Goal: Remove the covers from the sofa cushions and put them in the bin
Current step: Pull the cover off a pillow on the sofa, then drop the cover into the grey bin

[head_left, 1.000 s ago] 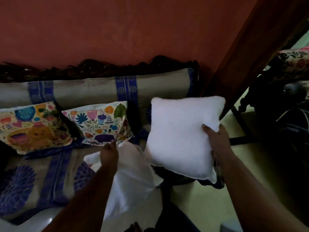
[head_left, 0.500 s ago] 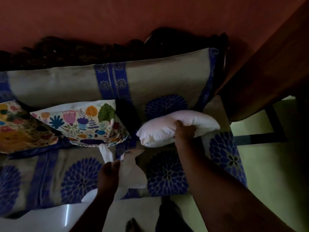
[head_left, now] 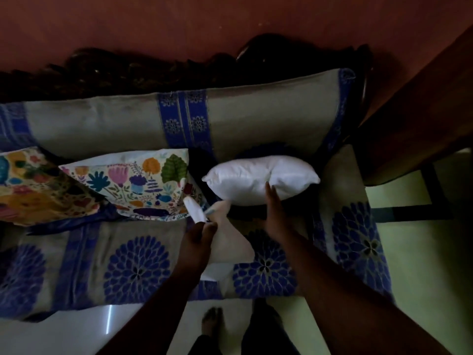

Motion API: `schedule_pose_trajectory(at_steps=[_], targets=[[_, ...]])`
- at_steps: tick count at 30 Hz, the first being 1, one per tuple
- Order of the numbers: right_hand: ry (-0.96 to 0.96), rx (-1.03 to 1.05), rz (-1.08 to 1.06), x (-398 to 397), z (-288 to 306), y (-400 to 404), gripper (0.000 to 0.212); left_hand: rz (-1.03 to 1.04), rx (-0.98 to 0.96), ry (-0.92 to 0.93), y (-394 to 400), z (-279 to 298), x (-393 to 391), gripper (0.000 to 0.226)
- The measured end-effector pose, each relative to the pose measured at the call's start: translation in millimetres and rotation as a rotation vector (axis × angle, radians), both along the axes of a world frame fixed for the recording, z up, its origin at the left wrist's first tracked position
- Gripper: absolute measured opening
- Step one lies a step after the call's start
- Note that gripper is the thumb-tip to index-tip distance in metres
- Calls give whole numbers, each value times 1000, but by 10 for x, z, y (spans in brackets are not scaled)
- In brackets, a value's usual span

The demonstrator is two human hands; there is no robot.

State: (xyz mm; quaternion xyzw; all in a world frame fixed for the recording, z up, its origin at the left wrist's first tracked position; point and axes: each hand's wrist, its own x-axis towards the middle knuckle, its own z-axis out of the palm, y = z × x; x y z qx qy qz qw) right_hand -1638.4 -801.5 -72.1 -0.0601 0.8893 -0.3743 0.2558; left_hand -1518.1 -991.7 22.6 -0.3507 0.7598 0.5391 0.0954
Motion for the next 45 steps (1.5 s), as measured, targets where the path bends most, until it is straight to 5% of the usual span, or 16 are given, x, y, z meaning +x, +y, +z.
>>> schedule_pose_trajectory(at_steps=[5, 10, 13, 20, 26, 29, 32, 35, 40, 45], targets=[[-84, 204, -90, -237, -40, -101, 114, 31, 121, 20, -54, -55, -19, 20], [324, 751, 137, -284, -303, -29, 50, -72, 90, 71, -53, -302, 64, 26], [446, 835, 179, -285, -253, -45, 33, -62, 117, 80, -25, -429, 103, 27], [471, 867, 131, -688, 146, -278, 32, -64, 134, 94, 213, -304, -169, 16], [245, 648, 143, -736, -264, -188, 54, -53, 100, 55, 184, -447, -431, 22], [244, 132, -131, -432, -203, -49, 64, -45, 109, 63, 180, -382, -436, 18], [-197, -338, -104, 263, 104, 87, 90, -9, 170, 95, 236, -110, -362, 18], [-110, -66, 163, 988, 152, 259, 112, 1, 255, 120, 287, 198, -193, 15], [10, -135, -192, 2025, 700, 459, 29, -119, 381, 176, 421, 735, 424, 17], [148, -502, -696, 2910, 1653, 847, 37, -395, 274, 182, 672, 900, 1117, 19]])
